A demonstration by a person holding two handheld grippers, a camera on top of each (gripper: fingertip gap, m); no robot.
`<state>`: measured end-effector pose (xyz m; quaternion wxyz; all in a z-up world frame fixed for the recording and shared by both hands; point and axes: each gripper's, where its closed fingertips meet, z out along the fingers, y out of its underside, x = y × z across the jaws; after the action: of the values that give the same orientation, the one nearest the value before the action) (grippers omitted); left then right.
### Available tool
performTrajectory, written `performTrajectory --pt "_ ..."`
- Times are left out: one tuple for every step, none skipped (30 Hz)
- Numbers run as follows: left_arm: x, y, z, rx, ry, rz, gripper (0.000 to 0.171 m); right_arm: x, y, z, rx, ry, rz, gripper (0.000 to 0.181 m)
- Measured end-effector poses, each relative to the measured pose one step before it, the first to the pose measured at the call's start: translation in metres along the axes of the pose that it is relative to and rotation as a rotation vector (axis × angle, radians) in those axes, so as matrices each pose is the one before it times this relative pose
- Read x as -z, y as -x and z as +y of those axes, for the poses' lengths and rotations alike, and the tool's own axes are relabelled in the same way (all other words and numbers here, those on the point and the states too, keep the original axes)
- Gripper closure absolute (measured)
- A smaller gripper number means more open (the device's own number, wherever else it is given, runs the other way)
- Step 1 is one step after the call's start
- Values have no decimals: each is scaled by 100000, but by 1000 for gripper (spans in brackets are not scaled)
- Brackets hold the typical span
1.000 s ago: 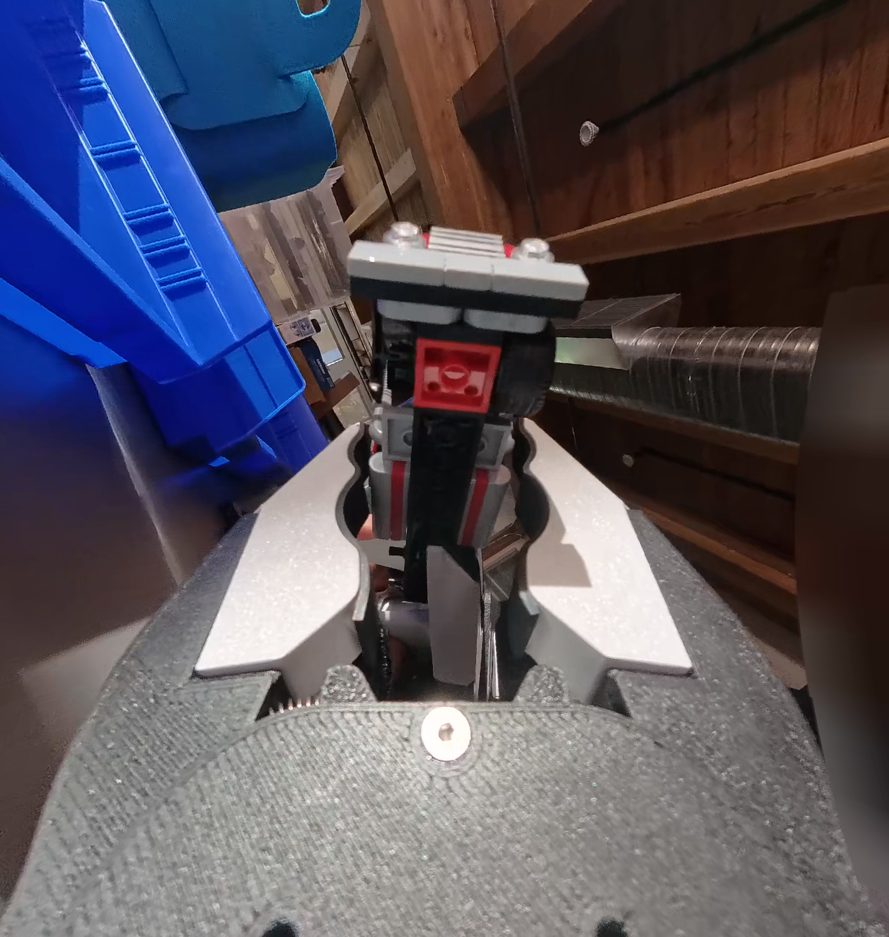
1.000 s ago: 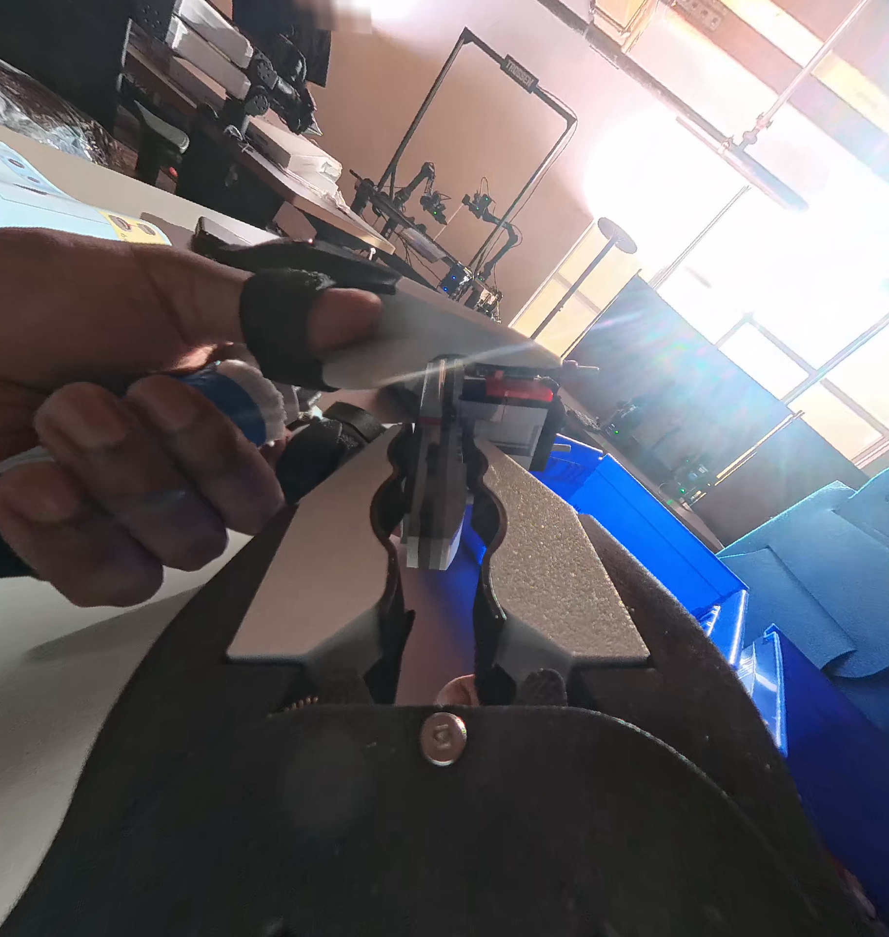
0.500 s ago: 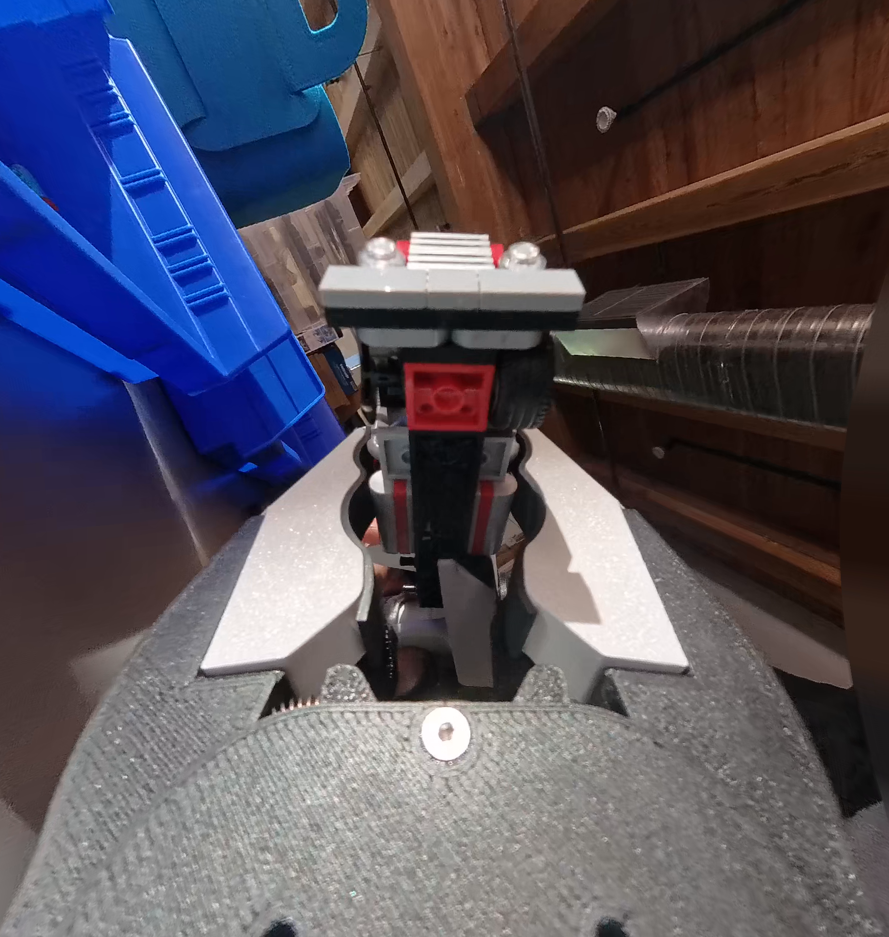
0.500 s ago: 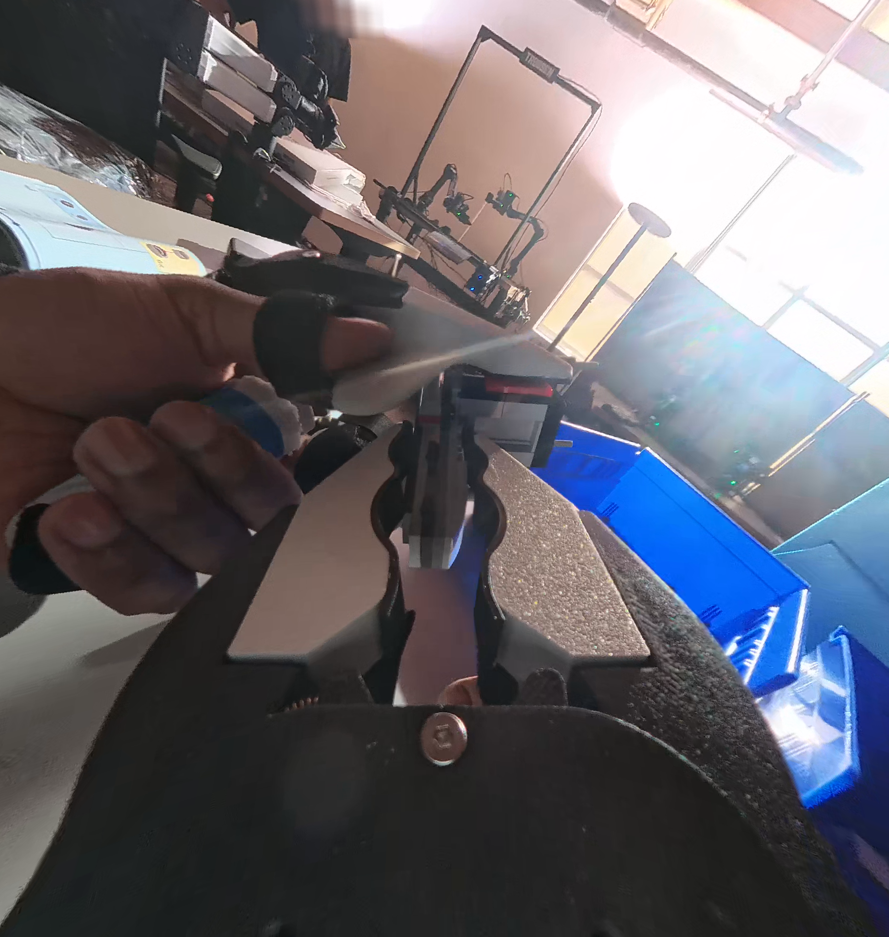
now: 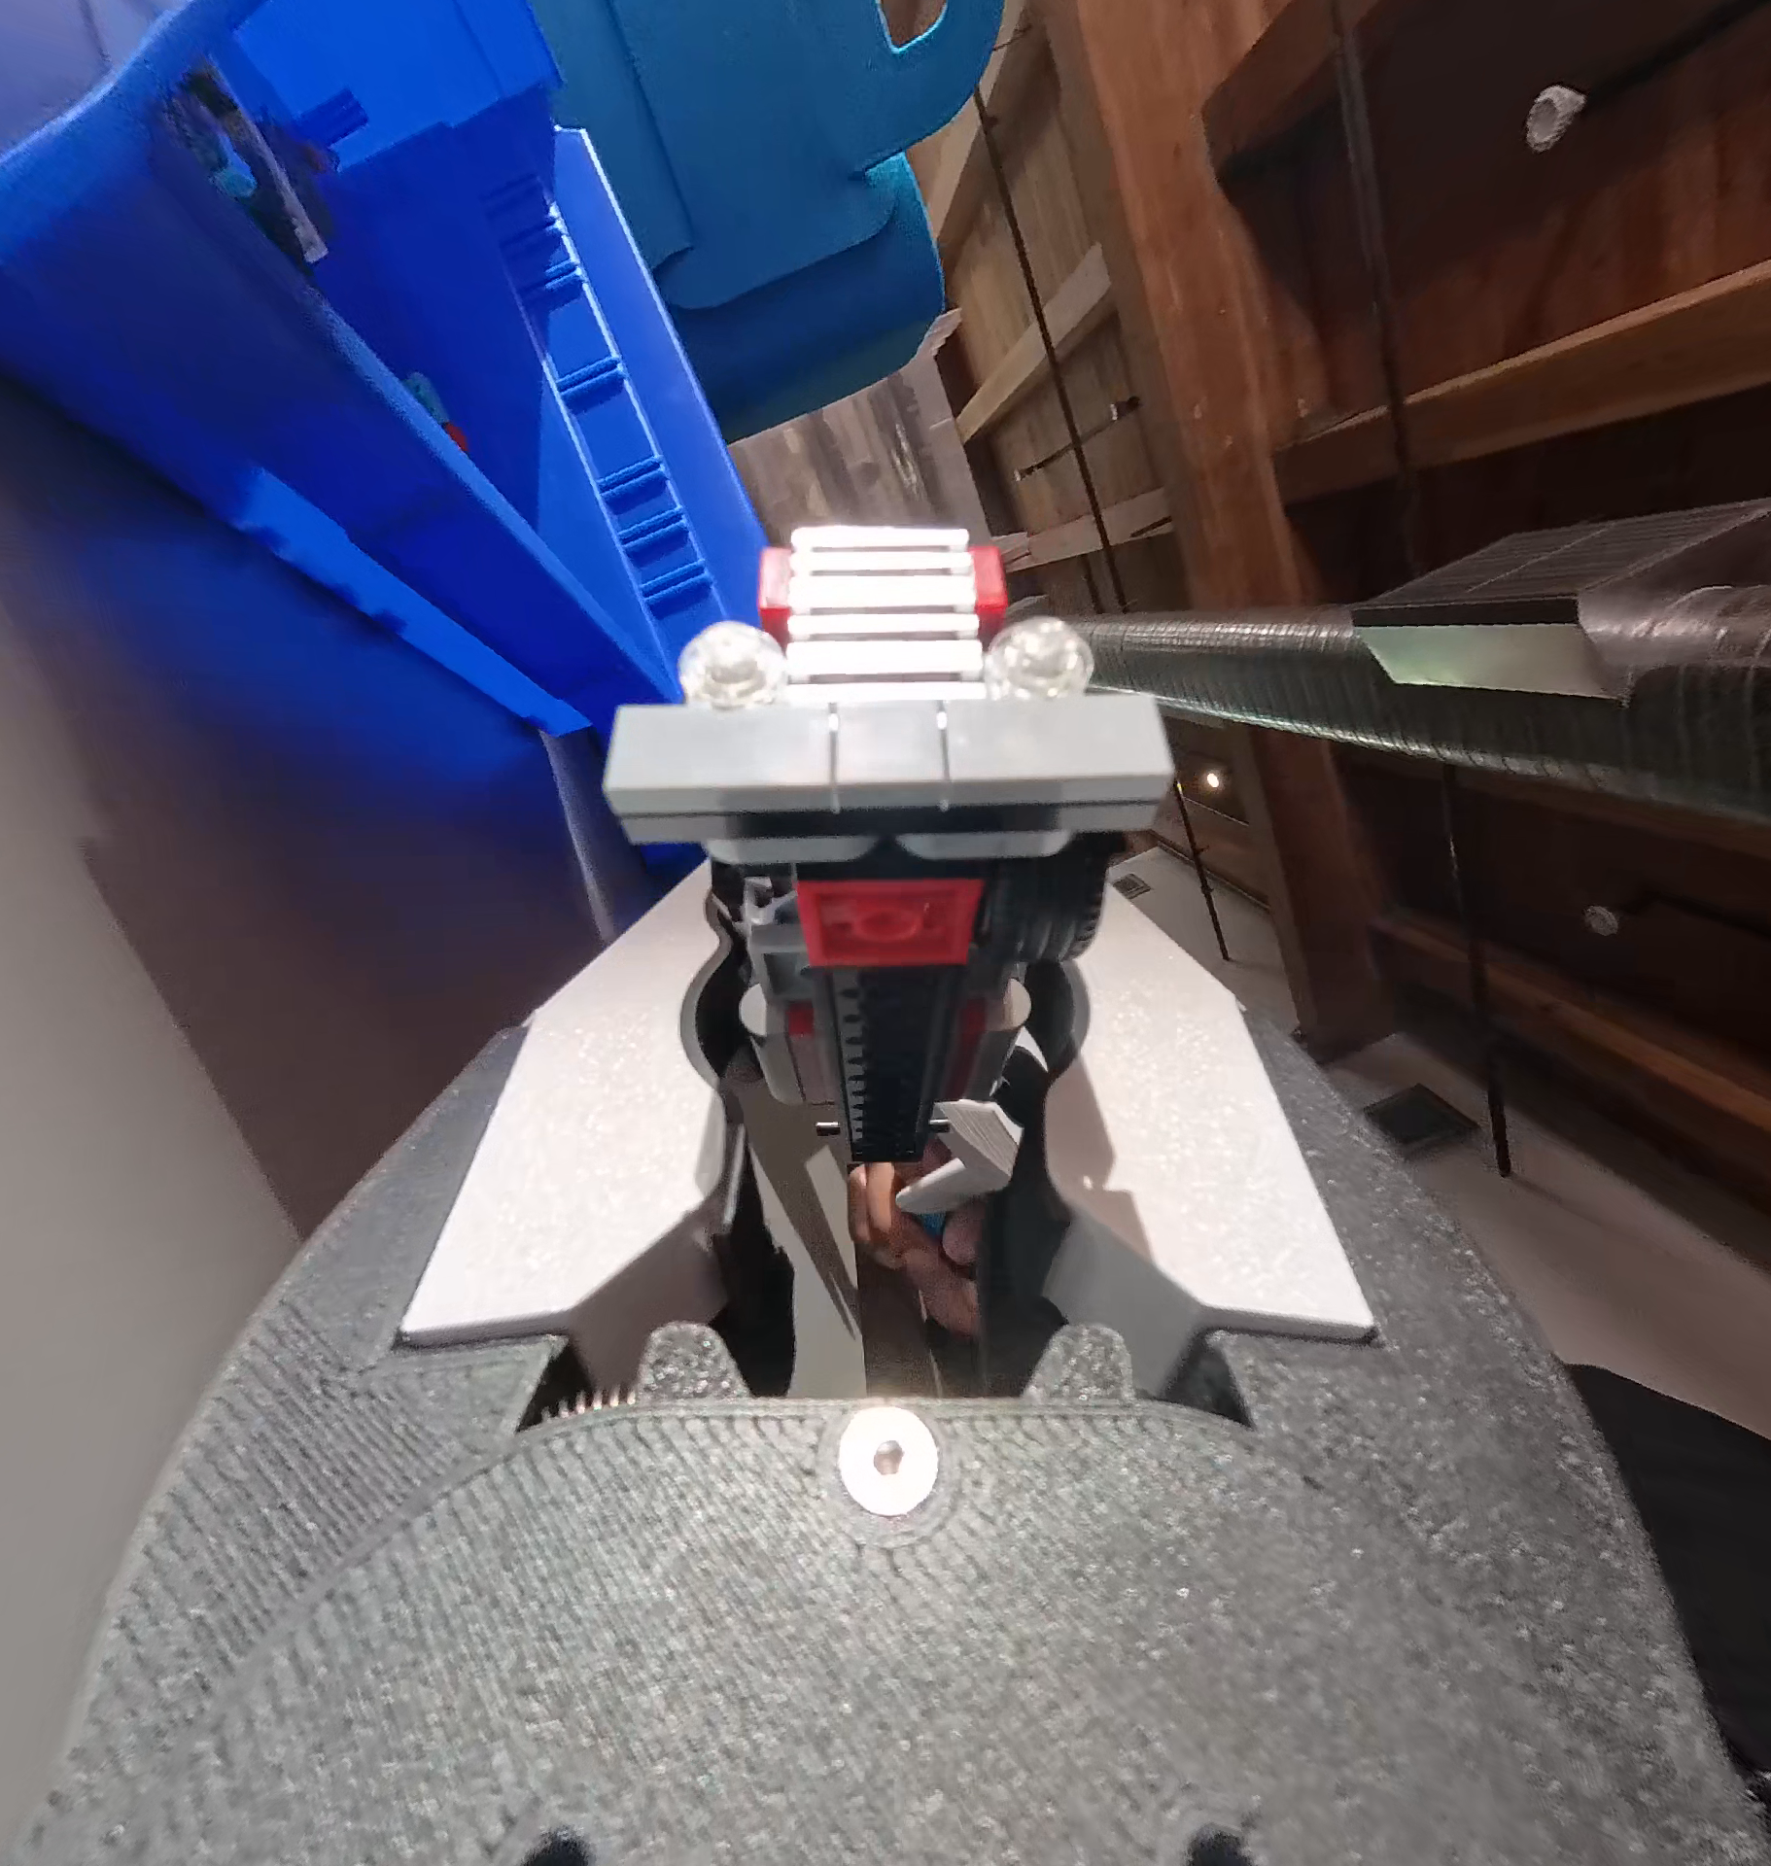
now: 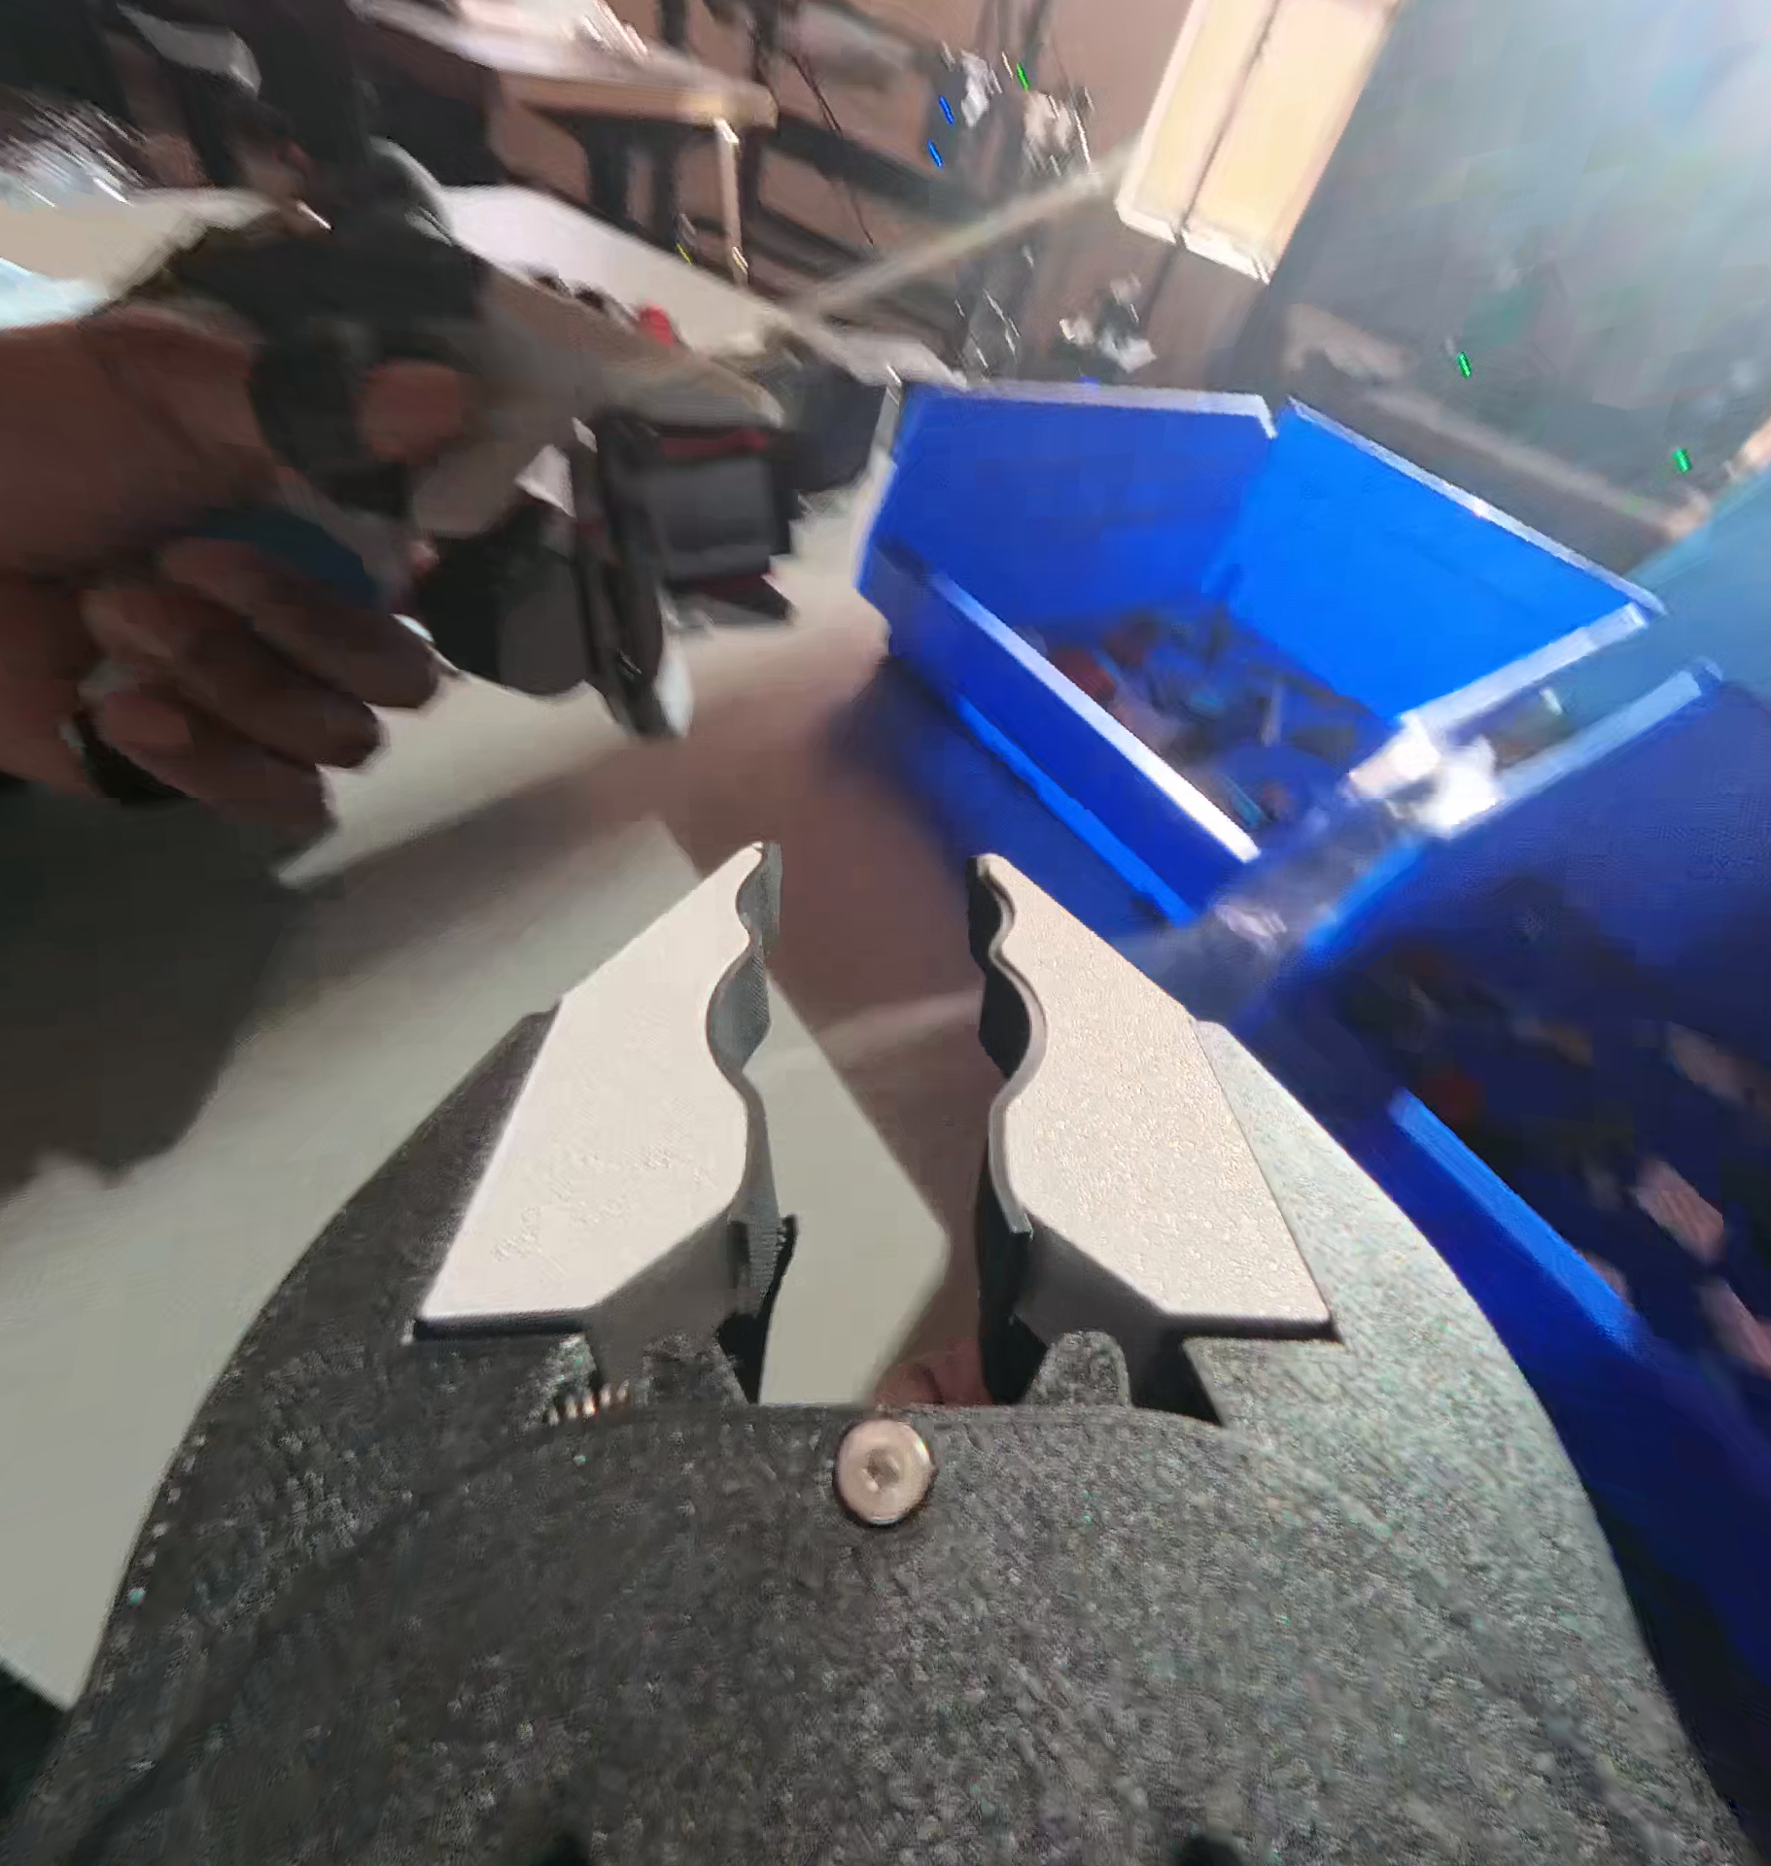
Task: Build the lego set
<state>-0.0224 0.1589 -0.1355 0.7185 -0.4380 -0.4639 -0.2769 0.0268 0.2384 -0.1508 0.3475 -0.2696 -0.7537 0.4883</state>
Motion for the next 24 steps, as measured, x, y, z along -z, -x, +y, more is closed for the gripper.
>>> performTrajectory --pt "-8 335 119 767 542 -1504 117 941 -1630 1522 -1873 6232 4814 144" --pt "-20 220 98 888 402 -904 117 847 -1743 1615 -2283 6237 5095 144" --pt "-24 39 46 676 231 10 117 690 -1508 1537 -2860 5519 3437 144" --pt "-25 -63 39 86 172 336 121 497 -1167 1531 -3781 5552 1577 144" --pt "-31 -18 47 -360 325 -91 121 297 -831 1463 -4119 5530 187 144" --pt "-29 34 72 -495 480 -400 121 180 -585 1219 -3540 4514 -380 144" --pt "-41 52 72 -302 429 -403 121 90 -434 927 -2590 3323 -312 144" --pt "-17 20 32 6 196 -122 121 46 -231 614 -1617 2080 -555 145" --pt "-5 20 -8 128 9 -19 121 -38 -74 459 -1189 1753 -738 145" --pt "20 21 -24 210 -97 -26 120 -143 -5 338 -825 1488 -569 145" --pt "7 36 -28 210 -36 -80 121 -192 21 183 -313 899 -195 145" --pt "24 46 -40 190 -61 -132 117 -238 11 60 153 454 327 147" --pt "20 28 -48 189 -147 -97 117 -285 -40 44 534 499 813 149" --pt "23 31 -41 165 -129 -40 117 -338 -80 132 881 1096 1225 153" --pt "15 25 -36 8 -44 -125 117 -332 -56 162 1389 1511 1357 158" --pt "30 36 -53 -183 -27 -301 117 -234 107 -74 2102 384 725 158" --pt "39 71 -60 -349 -52 -622 116 -115 405 -307 2268 -444 -772 159" --pt "53 123 -56 -431 94 -985 116 -50 537 -500 1498 -1132 -1341 158" --pt "63 187 -62 -467 206 -1364 117 -24 612 -782 1160 -2372 -1651 158" --pt "79 206 -58 -477 200 -1666 117 -90 808 -979 1398 -2997 -2637 158" --pt "82 231 -49 -345 242 -1673 116 -263 966 -1006 1899 -2597 -3350 158" --pt "71 259 -2 -125 490 -1838 117 -501 1022 -879 2110 -1302 -3593 158" --pt "55 241 7 210 355 -1490 117 -715 1099 -760 2291 -296 -4260 159" --pt "35 176 -14 686 189 -873 117 -834 1181 -585 2761 842 -5106 159"
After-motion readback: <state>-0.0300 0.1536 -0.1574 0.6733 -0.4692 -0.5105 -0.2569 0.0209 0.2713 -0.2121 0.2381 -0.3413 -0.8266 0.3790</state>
